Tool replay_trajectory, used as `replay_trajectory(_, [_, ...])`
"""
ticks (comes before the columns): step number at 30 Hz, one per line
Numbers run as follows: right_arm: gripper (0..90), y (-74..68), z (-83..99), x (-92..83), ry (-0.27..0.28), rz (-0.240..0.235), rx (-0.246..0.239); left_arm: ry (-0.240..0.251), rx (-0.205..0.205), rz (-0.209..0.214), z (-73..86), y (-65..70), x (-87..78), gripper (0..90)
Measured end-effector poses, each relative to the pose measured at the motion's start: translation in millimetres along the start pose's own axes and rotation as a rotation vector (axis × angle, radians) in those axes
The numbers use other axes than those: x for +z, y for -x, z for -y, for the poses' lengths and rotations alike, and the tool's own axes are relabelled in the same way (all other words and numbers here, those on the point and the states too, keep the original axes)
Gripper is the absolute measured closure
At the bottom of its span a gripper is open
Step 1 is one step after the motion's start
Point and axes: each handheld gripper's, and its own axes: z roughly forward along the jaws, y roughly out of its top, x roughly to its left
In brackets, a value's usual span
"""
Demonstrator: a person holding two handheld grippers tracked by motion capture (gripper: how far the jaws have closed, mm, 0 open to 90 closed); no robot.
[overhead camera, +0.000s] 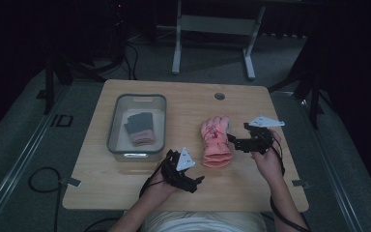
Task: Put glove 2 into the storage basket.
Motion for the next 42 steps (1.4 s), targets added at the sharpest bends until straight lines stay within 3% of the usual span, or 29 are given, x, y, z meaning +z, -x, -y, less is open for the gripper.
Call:
replay_trajectory(2, [13.8, 1.0, 1.6, -2.2, 0.013, -0.002, -0.011, 0.001, -0.004, -0.004, -5.0, -2.6, 0.7, 5.0])
replay_trajectory(4, [11.0, 0.3, 2.2, -3.0, 0.017, 0.015, -0.018, 0.003, 0.003, -0.017, -10.3, -4.4, 0.9, 5.2])
replay_trajectory(6, [9.8, -2.7, 1.4, -3.5, 0.034, 0.048, -0.033, 0.019, -0.015, -0.01, -19.1, -8.5, -0.5, 5.8])
replay_trajectory(9, [9.9, -3.6, -2.9, -3.2, 0.031, 0.024, 0.006, 0.036, -0.01, -0.02, -33.3, -15.8, -0.9, 6.3])
replay_trajectory(11, [24.0, -4.3, -7.6, -5.0, 0.03, 0.015, 0.006, 0.051, -0.019, -0.02, -43.6, -22.5, -0.1, 8.1])
replay_trajectory(12, [39.5, -4.2, -9.9, -5.4, 0.027, 0.025, 0.011, 0.056, -0.02, -0.019, -47.4, -24.8, 0.3, 9.3])
replay_trajectory(13, [49.1, -4.4, -11.8, -5.7, 0.024, 0.032, 0.013, 0.061, -0.023, -0.036, -52.3, -27.6, 1.6, 10.5])
replay_trajectory(14, [53.0, -4.6, -14.2, -4.9, 0.02, 0.03, 0.004, 0.073, -0.028, -0.058, -57.9, -31.5, 3.5, 12.3])
replay_trajectory(15, [67.2, -5.8, -17.2, -3.1, 0.01, 0.028, -0.01, 0.071, -0.032, -0.069, -61.2, -34.3, 5.3, 14.9])
replay_trajectory(18, [77.7, -9.4, -24.0, 5.0, -0.015, 0.009, -0.012, 0.029, -0.056, -0.102, -73.9, -47.1, 18.6, 21.0])
replay_trajectory(21, [77.4, -11.9, -29.5, 18.5, -0.03, 0.011, -0.01, 0.0, -0.085, -0.128, -81.1, -58.9, 30.6, 22.1])
replay_trajectory(26, [66.9, -12.9, -30.5, 42.8, -0.053, 0.013, 0.007, -0.031, -0.133, -0.167, -86.2, -71.4, 53.5, 22.4])
replay_trajectory(29, [66.4, -12.2, -22.3, 50.4, -0.092, 0.042, -0.007, -0.049, -0.156, -0.163, -87.0, -77.0, 63.6, 22.4])
replay_trajectory(35, [60.4, -1.0, 3.2, 62.1, -0.169, 0.05, 0.029, -0.082, -0.189, -0.133, -85.9, -83.4, 77.6, 22.4])
replay_trajectory(42, [46.9, 16.0, 19.5, 65.9, -0.198, 0.013, 0.109, -0.17, -0.25, -0.107, -71.1, -87.4, 97.9, 21.8])
